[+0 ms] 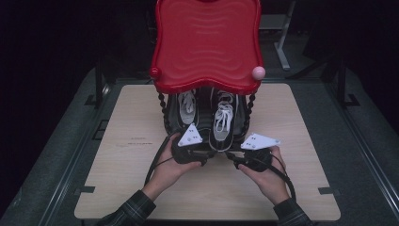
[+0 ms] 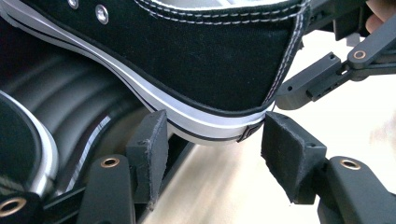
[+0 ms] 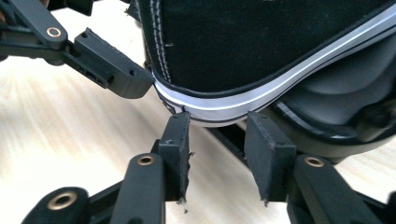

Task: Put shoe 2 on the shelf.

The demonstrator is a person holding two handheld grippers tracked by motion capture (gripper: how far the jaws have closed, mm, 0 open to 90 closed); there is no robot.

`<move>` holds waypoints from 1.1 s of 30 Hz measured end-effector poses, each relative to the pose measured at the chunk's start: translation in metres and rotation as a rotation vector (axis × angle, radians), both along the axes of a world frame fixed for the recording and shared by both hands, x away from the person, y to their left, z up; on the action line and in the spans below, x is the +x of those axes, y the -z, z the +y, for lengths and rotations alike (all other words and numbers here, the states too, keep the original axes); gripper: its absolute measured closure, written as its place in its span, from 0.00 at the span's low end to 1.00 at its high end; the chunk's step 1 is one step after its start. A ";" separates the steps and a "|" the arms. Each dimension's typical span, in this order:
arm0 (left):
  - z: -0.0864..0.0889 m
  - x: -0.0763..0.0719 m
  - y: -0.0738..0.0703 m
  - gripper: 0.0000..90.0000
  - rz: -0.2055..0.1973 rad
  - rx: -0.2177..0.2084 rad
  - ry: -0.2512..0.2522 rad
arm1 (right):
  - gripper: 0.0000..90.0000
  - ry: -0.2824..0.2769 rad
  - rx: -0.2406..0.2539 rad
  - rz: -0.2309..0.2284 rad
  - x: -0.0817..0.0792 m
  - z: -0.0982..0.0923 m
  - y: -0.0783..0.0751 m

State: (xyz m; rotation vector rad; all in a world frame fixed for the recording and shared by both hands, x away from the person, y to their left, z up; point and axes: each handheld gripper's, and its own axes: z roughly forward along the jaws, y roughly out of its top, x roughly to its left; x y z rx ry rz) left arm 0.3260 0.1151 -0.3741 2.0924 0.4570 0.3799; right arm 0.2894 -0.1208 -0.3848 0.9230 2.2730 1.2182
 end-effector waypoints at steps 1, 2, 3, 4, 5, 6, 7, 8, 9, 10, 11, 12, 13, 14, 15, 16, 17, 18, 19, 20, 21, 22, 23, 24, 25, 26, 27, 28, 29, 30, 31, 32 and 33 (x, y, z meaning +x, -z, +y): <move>-0.002 0.002 -0.002 0.46 -0.003 -0.002 -0.007 | 0.68 0.007 0.004 -0.004 0.002 -0.001 -0.001; -0.003 0.005 -0.004 0.46 -0.003 -0.006 -0.014 | 0.69 0.016 0.009 -0.009 0.004 -0.002 -0.003; -0.005 0.008 -0.007 0.46 -0.002 -0.003 -0.018 | 0.70 0.022 0.008 -0.016 0.006 -0.003 -0.005; -0.006 0.010 -0.009 0.46 -0.001 0.000 -0.023 | 0.70 0.030 0.009 -0.018 0.008 -0.003 -0.007; -0.007 0.013 -0.010 0.47 -0.007 0.004 -0.029 | 0.71 0.034 0.011 -0.021 0.011 -0.003 -0.008; -0.008 0.014 -0.012 0.47 -0.012 0.011 -0.036 | 0.71 0.041 0.017 -0.020 0.014 -0.003 -0.008; -0.008 0.016 -0.013 0.48 -0.015 0.014 -0.043 | 0.71 0.047 0.022 -0.022 0.016 -0.003 -0.009; -0.009 0.018 -0.014 0.49 -0.020 0.021 -0.048 | 0.71 0.050 0.024 -0.023 0.019 -0.003 -0.009; -0.010 0.019 -0.014 0.50 -0.025 0.022 -0.057 | 0.72 0.055 0.024 -0.025 0.021 -0.002 -0.009; -0.011 0.021 -0.014 0.50 -0.033 0.021 -0.068 | 0.72 0.063 0.020 -0.026 0.024 -0.001 -0.010; -0.012 0.022 -0.014 0.51 -0.040 0.023 -0.079 | 0.72 0.070 0.017 -0.030 0.026 -0.001 -0.010; -0.014 0.023 -0.015 0.52 -0.048 0.025 -0.090 | 0.73 0.077 0.018 -0.029 0.029 -0.001 -0.011; -0.016 0.025 -0.015 0.53 -0.055 0.021 -0.100 | 0.73 0.085 0.018 -0.031 0.031 -0.002 -0.012; -0.018 0.026 -0.015 0.53 -0.056 0.023 -0.106 | 0.74 0.094 0.019 -0.034 0.034 -0.002 -0.013; -0.020 0.028 -0.016 0.53 -0.056 0.023 -0.112 | 0.74 0.103 0.014 -0.032 0.035 -0.002 -0.014; -0.023 0.030 -0.017 0.53 -0.061 0.024 -0.120 | 0.74 0.115 0.016 -0.033 0.037 -0.003 -0.014; -0.026 0.031 -0.017 0.53 -0.068 0.028 -0.125 | 0.75 0.127 0.022 -0.033 0.039 -0.005 -0.015; -0.027 0.033 -0.018 0.53 -0.070 0.033 -0.127 | 0.76 0.138 0.027 -0.033 0.040 -0.006 -0.015; -0.030 0.035 -0.018 0.53 -0.068 0.037 -0.134 | 0.76 0.150 0.030 -0.033 0.041 -0.006 -0.015; -0.032 0.037 -0.017 0.53 -0.055 0.049 -0.142 | 0.77 0.166 0.022 -0.032 0.042 -0.005 -0.015; -0.035 0.039 -0.016 0.53 -0.042 0.061 -0.148 | 0.77 0.177 0.009 -0.028 0.044 -0.005 -0.015; -0.037 0.040 -0.014 0.53 -0.050 0.066 -0.155 | 0.77 0.190 0.000 -0.023 0.045 -0.004 -0.014; -0.040 0.040 -0.012 0.53 -0.055 0.064 -0.166 | 0.78 0.202 -0.005 -0.021 0.046 -0.005 -0.012; -0.042 0.041 -0.012 0.53 -0.054 0.070 -0.169 | 0.79 0.212 -0.003 -0.022 0.047 -0.005 -0.010; -0.043 0.041 -0.011 0.53 -0.053 0.071 -0.172 | 0.80 0.217 0.001 -0.022 0.048 -0.005 -0.009; -0.045 0.041 -0.011 0.53 -0.056 0.070 -0.176 | 0.81 0.223 -0.001 -0.023 0.048 -0.005 -0.009; -0.045 0.041 -0.010 0.53 -0.054 0.076 -0.174 | 0.82 0.225 -0.003 -0.022 0.048 -0.005 -0.009; -0.046 0.041 -0.010 0.53 -0.054 0.077 -0.175 | 0.82 0.226 -0.007 -0.022 0.048 -0.006 -0.008; -0.046 0.042 -0.009 0.53 -0.056 0.094 -0.173 | 0.81 0.229 -0.008 -0.023 0.048 -0.006 -0.007; -0.046 0.042 -0.009 0.53 -0.054 0.102 -0.172 | 0.81 0.228 -0.011 -0.022 0.048 -0.006 -0.006; -0.046 0.041 -0.009 0.53 -0.059 0.107 -0.173 | 0.80 0.230 -0.010 -0.014 0.048 -0.005 -0.006; -0.046 0.041 -0.009 0.53 -0.061 0.109 -0.168 | 0.80 0.227 -0.008 -0.011 0.048 -0.005 -0.005; -0.045 0.041 -0.008 0.54 -0.061 0.106 -0.161 | 0.79 0.221 -0.009 -0.017 0.048 -0.007 -0.005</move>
